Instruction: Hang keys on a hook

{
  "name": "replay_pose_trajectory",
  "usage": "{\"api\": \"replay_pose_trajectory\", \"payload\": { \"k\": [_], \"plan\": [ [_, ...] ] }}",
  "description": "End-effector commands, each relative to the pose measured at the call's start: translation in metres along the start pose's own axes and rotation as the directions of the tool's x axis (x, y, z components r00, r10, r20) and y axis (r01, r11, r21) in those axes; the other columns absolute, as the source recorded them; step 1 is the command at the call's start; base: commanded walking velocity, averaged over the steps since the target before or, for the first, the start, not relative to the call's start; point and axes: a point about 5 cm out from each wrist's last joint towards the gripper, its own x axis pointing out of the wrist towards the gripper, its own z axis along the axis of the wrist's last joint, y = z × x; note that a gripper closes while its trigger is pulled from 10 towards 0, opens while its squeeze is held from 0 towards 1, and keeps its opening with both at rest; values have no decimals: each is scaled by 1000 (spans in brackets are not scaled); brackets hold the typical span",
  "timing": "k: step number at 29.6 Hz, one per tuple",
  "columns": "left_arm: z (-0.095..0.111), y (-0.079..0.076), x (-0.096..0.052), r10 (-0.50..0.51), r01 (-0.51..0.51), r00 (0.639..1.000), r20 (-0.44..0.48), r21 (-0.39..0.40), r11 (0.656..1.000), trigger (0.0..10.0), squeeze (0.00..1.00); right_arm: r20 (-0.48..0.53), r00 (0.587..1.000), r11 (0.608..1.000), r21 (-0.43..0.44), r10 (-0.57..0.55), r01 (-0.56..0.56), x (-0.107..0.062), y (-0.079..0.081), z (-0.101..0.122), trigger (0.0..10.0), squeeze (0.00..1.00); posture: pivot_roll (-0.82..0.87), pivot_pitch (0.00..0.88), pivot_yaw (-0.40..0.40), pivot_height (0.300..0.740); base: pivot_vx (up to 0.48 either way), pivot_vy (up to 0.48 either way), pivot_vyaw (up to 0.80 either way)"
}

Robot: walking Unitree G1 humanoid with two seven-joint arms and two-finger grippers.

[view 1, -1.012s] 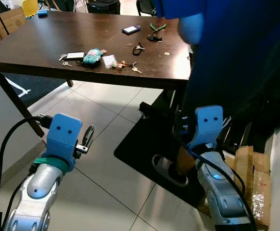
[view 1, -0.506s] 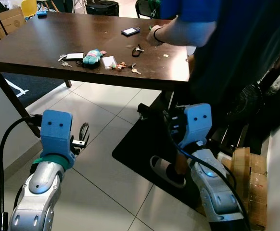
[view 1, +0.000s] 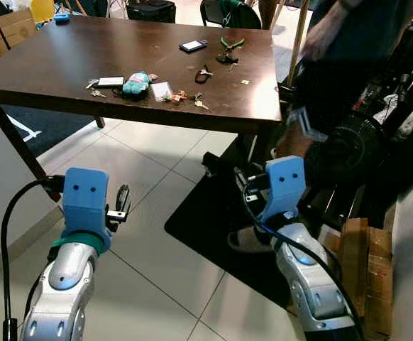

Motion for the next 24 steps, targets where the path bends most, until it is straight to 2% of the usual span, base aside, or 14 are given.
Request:
{"api": "replay_pose_trajectory", "payload": {
  "k": [1, 9, 11, 16, 24],
  "plan": [
    [-4, 1, -1, 10, -9, 1000, -20, 15, 1000, 10000, 0, -5, 1000, 1000, 20, 6, -6, -2, 1, -3, 10000, 0, -40, 68, 50, 740, 0, 0, 0],
    [-5, 3, 0, 22, -22, 1000, -18, 18, 1000, 10000, 0, -22, 999, 999, -23, 35, -35, -1, 6, -6, 10000, 0, -39, 65, 46, 740, 0, 0, 0],
    [-5, 2, 1, 30, -29, 999, -16, 17, 999, 10000, 0, -26, 999, 998, -59, 30, -32, 0, 6, -6, 10000, 0, -37, 64, 45, 740, 343, 0, 800],
    [-6, 3, 3, 38, -37, 999, -17, 15, 999, 10000, 0, -26, 999, 999, -21, 24, -24, 0, 5, -6, 10000, 0, -39, 60, 44, 740, 471, 0, 0],
    [-6, 3, 4, 45, -44, 999, -19, 18, 999, 10000, 0, -24, 999, 1000, -17, 26, -27, 0, 4, -7, 10000, 0, -40, 55, 44, 740, 472, 0, 0]
  ]
}}
